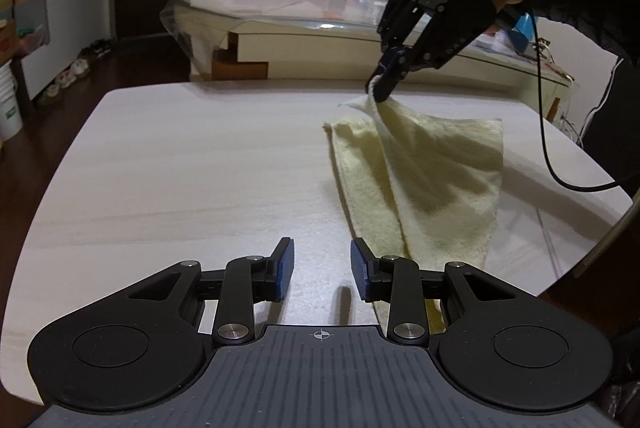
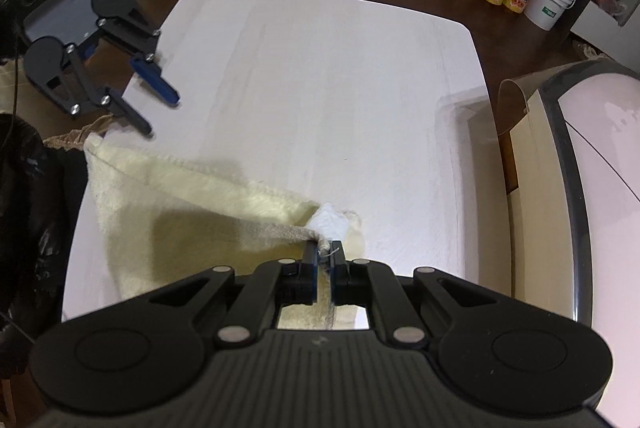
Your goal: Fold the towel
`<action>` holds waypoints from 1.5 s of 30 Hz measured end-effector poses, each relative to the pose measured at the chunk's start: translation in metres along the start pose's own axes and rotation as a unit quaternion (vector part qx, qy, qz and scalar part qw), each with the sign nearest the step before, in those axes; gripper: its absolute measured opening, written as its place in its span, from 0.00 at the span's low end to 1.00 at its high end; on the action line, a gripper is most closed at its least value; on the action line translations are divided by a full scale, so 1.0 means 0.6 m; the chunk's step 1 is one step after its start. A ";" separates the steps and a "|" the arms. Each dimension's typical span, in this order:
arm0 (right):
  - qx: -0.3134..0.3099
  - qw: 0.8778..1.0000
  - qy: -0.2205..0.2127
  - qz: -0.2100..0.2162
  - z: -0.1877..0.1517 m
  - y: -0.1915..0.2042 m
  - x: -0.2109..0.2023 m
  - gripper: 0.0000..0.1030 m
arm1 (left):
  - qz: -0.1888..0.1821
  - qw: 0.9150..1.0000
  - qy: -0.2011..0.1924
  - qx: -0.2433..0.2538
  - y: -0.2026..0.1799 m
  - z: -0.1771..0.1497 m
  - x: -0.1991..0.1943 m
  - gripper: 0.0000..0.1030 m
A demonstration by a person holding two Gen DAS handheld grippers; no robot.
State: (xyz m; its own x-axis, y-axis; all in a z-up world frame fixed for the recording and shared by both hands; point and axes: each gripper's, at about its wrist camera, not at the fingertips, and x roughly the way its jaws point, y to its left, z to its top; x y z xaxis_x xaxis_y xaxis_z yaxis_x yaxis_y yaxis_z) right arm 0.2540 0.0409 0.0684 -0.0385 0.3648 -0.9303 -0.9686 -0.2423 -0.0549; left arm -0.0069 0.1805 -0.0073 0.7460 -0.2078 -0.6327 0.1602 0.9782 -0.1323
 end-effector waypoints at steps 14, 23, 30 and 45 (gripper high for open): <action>0.014 1.000 -0.012 0.000 0.014 -0.032 0.035 0.06 | 0.000 1.000 -0.001 -0.008 -0.002 -0.016 -0.014 0.37; 0.026 0.999 -0.018 -0.035 0.012 -0.040 0.058 0.28 | 0.003 1.000 0.002 -0.012 -0.005 -0.026 -0.024 0.37; 0.062 0.991 -0.063 -0.099 -0.013 -0.019 0.012 0.48 | 0.011 1.000 -0.001 -0.009 -0.008 -0.031 -0.029 0.38; 0.213 0.942 -0.187 -0.181 -0.115 0.211 -0.061 0.60 | 0.013 0.999 -0.006 0.042 -0.036 -0.051 -0.038 0.42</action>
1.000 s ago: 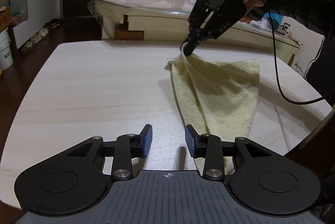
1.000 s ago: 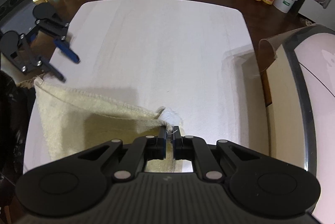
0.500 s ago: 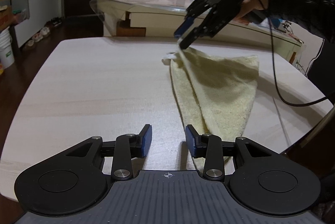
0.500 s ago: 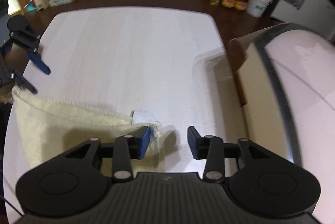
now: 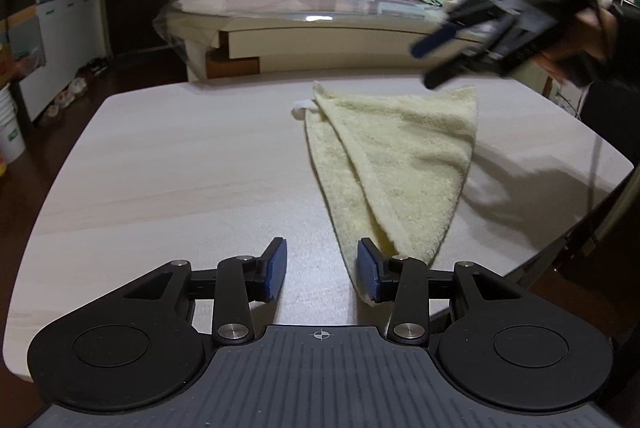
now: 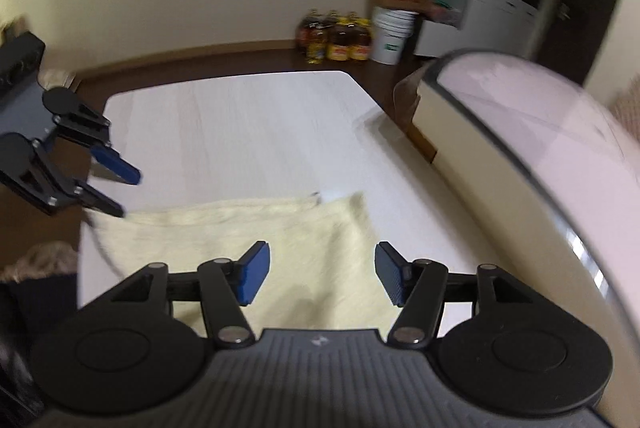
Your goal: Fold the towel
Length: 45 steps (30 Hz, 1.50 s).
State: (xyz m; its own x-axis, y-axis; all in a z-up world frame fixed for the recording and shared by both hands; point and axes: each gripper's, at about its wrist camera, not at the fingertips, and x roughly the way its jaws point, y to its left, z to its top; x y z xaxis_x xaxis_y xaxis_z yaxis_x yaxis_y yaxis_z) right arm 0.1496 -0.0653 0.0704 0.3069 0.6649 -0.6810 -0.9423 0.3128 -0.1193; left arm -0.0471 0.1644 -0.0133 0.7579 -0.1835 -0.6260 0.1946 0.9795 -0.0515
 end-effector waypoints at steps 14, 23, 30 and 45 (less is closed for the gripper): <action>-0.019 0.999 -0.033 -0.006 -0.038 0.254 0.018 0.38 | 0.014 1.000 -0.022 0.005 0.013 -0.004 -0.045 0.44; 0.023 0.999 -0.028 -0.036 -0.023 0.308 0.062 0.29 | 0.004 0.999 -0.034 0.005 0.029 -0.019 -0.071 0.49; 0.011 0.997 -0.012 -0.079 -0.007 0.330 0.100 0.30 | -0.008 0.999 -0.046 -0.001 0.046 -0.035 -0.084 0.50; -0.013 0.995 -0.001 -0.104 0.013 0.347 0.133 0.13 | -0.004 0.998 -0.057 -0.018 0.065 -0.055 -0.108 0.50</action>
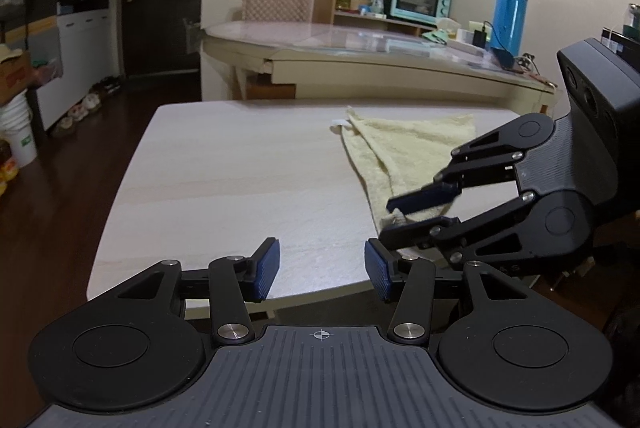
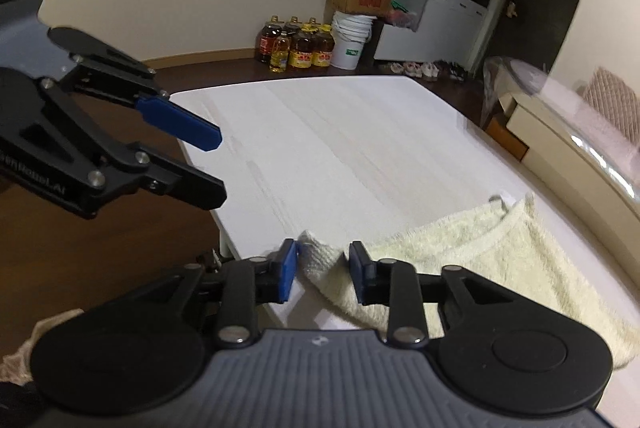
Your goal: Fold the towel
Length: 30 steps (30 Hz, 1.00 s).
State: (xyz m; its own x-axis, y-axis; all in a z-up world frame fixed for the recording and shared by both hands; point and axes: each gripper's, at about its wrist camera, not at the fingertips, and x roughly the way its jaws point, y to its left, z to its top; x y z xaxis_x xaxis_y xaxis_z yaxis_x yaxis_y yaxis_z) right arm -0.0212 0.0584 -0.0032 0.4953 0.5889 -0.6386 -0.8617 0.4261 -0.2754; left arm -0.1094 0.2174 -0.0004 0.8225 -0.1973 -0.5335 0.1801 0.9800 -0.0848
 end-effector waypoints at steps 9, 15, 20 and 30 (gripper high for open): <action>-0.057 0.991 -0.015 0.117 -0.035 0.002 -0.093 0.10 | -0.037 0.998 0.000 0.046 -0.001 0.068 0.035 0.52; -0.073 0.976 -0.022 0.202 -0.059 -0.010 -0.170 0.10 | -0.074 0.992 0.009 0.101 -0.013 0.138 0.121 0.52; -0.063 0.974 -0.026 0.218 -0.073 -0.020 -0.190 0.10 | -0.099 0.984 0.033 0.147 -0.021 0.167 0.185 0.52; -0.029 0.964 -0.052 0.260 -0.091 -0.044 -0.209 0.10 | -0.100 0.968 0.091 0.212 -0.013 0.144 0.240 0.52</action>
State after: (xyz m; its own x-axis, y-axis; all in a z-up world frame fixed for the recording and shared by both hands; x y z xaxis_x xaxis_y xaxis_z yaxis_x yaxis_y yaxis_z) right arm -0.0665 -0.0642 0.0448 0.0008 0.7799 -0.6259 -0.9996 0.0172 0.0201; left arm 0.0545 0.1791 -0.0038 0.6465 -0.3358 -0.6850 0.5621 0.8167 0.1302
